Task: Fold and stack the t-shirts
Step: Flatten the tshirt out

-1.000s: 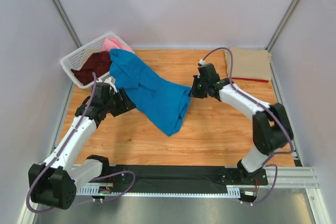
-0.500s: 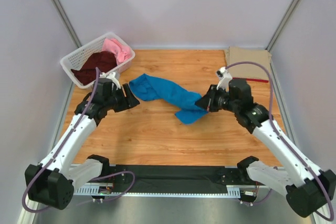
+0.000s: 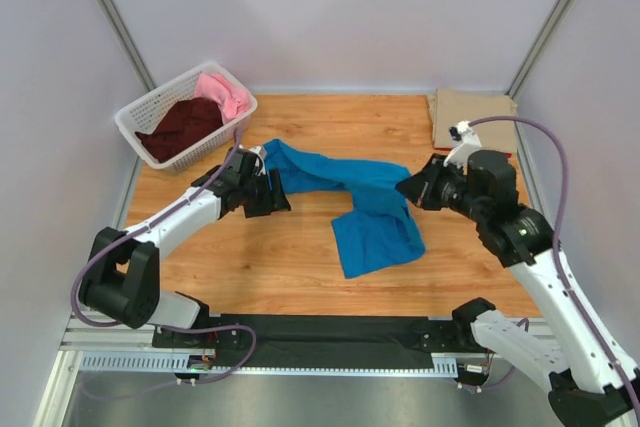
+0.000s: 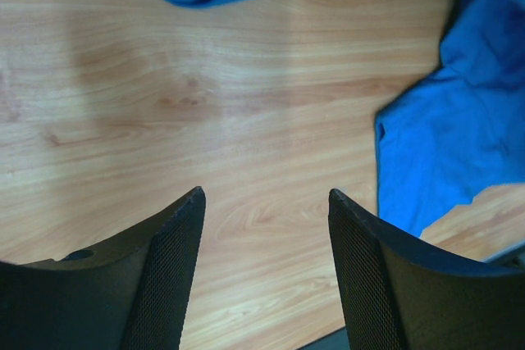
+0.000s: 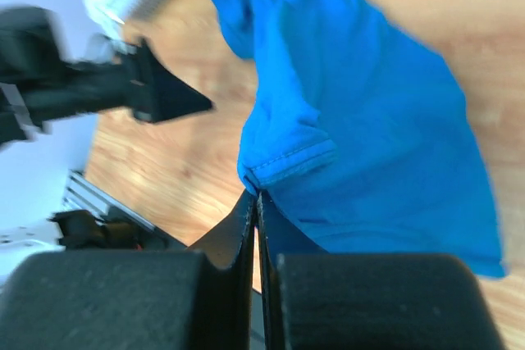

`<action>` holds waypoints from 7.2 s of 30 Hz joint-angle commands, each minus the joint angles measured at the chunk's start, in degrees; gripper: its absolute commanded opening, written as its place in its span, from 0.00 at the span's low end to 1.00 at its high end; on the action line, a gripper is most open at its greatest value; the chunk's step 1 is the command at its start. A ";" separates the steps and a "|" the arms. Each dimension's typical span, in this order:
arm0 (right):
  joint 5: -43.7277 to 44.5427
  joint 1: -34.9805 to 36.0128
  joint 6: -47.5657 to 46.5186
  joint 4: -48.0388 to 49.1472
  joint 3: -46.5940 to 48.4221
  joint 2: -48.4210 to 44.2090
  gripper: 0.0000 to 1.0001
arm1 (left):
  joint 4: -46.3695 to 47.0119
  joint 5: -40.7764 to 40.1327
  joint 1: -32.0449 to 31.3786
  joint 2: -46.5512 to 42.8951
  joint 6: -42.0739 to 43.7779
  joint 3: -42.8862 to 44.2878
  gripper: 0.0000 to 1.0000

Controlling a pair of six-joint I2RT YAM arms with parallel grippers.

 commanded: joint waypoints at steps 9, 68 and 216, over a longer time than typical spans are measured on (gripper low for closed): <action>20.81 -5.07 0.48 3.21 -1.24 6.30 0.00 | -1.18 -7.86 -0.39 13.73 3.01 15.44 0.73; 27.29 -20.64 15.08 -7.41 -4.42 6.15 0.00 | -17.17 -20.94 -2.24 7.96 3.28 13.53 0.00; -5.36 -21.43 -11.91 34.06 19.85 33.11 0.00 | -3.22 -15.59 22.11 -9.83 5.47 18.88 0.00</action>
